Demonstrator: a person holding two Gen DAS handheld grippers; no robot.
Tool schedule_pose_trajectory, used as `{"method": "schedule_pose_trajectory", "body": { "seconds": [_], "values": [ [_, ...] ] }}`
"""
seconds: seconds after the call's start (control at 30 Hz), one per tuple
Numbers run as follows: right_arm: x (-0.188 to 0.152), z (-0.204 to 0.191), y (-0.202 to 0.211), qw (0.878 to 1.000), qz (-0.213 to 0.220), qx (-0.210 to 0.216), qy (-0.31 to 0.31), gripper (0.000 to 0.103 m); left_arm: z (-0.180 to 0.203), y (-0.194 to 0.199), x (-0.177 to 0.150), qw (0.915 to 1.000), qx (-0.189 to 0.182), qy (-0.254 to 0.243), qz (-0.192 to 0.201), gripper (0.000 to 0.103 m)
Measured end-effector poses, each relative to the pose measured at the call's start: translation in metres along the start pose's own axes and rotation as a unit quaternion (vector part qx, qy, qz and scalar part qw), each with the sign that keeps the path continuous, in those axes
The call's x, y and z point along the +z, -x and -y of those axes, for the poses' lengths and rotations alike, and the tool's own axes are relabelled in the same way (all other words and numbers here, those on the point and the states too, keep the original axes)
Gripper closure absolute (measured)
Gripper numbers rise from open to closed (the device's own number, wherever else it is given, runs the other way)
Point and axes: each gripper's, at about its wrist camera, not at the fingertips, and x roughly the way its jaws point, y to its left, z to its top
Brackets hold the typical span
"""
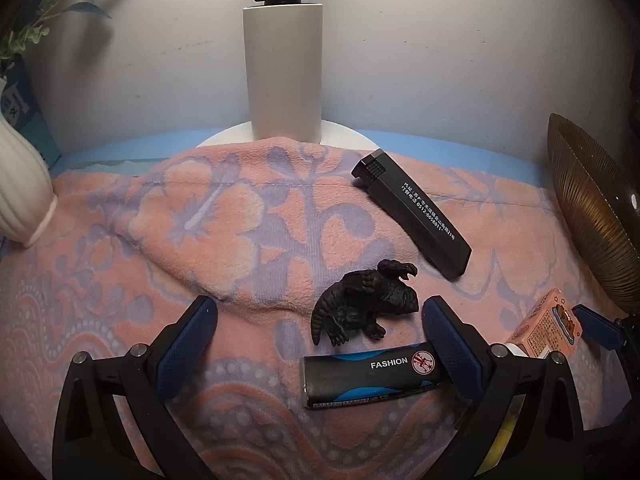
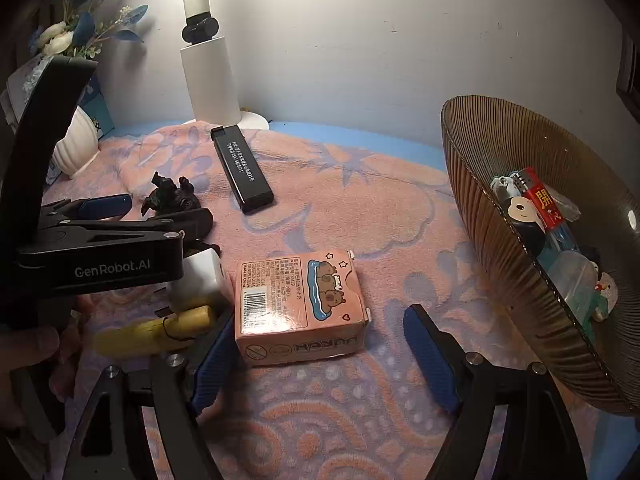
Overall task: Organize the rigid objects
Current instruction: 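Grasp the pink card box with the right gripper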
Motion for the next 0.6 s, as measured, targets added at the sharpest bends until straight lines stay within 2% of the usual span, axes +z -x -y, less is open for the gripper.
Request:
{"method": "schedule_pose_trajectory", "body": {
  "seconds": [0.13,0.3,0.37,0.4,0.6],
  "values": [
    [0.000,-0.001,0.001,1.000,0.001,-0.002,0.001,0.023,0.006,-0.007,0.002,0.9998,0.018,-0.002,-0.002,0.000],
    [-0.002,0.001,0.004,1.000,0.004,0.000,0.000,0.023,0.006,-0.005,0.001,0.9998,0.020,-0.002,-0.002,0.000],
    [-0.003,-0.002,0.008,1.000,0.012,-0.002,0.007,0.036,0.007,-0.003,0.002,0.9998,0.020,-0.001,-0.002,0.000],
    [-0.003,-0.004,0.009,1.000,0.017,-0.002,0.009,0.047,0.007,-0.003,0.001,0.9998,0.020,-0.001,-0.002,0.000],
    [-0.005,0.002,0.016,0.999,0.029,0.021,-0.010,0.047,0.007,-0.004,0.001,0.9998,0.021,-0.003,-0.002,0.000]
  ]
}}
